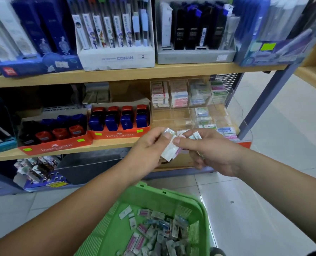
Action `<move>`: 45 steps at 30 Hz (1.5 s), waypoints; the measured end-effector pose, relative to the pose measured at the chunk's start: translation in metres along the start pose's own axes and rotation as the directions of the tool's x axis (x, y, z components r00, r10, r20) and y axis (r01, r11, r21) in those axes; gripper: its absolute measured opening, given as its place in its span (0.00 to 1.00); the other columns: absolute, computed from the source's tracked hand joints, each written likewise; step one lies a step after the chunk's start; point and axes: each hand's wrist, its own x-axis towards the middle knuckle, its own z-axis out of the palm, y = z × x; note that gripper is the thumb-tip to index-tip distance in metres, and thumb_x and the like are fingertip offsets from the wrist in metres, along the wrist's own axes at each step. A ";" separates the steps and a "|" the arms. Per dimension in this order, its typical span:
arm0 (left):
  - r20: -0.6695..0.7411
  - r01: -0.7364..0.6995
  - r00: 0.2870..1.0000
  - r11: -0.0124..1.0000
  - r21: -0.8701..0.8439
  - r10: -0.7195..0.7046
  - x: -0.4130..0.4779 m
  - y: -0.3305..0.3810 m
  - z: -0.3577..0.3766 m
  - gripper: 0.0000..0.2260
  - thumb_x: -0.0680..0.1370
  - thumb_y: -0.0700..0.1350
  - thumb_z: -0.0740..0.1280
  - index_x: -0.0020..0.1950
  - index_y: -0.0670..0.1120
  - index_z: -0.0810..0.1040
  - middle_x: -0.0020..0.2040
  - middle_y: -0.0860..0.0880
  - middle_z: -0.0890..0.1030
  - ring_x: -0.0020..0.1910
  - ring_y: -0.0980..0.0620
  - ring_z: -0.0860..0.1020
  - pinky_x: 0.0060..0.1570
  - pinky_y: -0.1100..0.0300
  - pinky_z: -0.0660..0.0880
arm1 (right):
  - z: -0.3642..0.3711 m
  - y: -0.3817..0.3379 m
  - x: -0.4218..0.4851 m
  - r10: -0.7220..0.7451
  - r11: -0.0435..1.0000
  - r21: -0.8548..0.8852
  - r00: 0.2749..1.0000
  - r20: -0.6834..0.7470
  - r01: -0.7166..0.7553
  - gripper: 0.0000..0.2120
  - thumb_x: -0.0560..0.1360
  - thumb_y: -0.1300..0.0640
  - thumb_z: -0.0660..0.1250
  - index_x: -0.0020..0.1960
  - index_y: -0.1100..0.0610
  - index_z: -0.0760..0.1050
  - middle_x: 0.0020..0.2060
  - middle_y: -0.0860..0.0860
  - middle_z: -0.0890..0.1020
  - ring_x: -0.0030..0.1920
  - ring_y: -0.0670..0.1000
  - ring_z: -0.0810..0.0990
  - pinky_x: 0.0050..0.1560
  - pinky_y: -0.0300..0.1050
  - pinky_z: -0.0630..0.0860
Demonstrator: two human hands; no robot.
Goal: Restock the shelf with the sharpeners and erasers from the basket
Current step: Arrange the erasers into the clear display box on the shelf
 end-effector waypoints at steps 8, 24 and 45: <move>-0.244 -0.064 0.965 0.989 0.136 0.096 0.040 0.010 0.017 0.11 0.72 0.53 0.80 0.42 0.46 0.85 0.37 0.56 0.85 0.40 0.60 0.82 0.51 0.55 0.78 | -0.054 0.002 0.000 -0.003 0.989 0.141 0.969 -0.247 0.039 0.12 0.74 0.56 0.77 0.43 0.55 0.73 0.35 0.58 0.78 0.28 0.52 0.72 0.31 0.43 0.65; 0.021 -0.022 1.000 0.737 0.675 0.010 0.188 0.055 0.057 0.04 0.80 0.50 0.72 0.54 0.53 0.82 0.72 0.52 0.75 0.70 0.51 0.73 0.60 0.64 0.65 | -0.100 0.005 0.014 -0.029 0.929 0.299 0.849 -0.528 0.218 0.07 0.78 0.58 0.73 0.51 0.58 0.75 0.43 0.56 0.89 0.40 0.61 0.89 0.44 0.58 0.86; 0.126 0.049 0.984 0.871 0.488 -0.126 0.186 0.066 0.061 0.10 0.85 0.46 0.63 0.58 0.49 0.84 0.55 0.49 0.85 0.46 0.51 0.82 0.42 0.60 0.78 | -0.113 0.011 0.014 -0.050 0.935 0.249 0.786 -0.616 0.254 0.11 0.77 0.54 0.75 0.51 0.57 0.75 0.38 0.52 0.87 0.38 0.58 0.89 0.38 0.54 0.86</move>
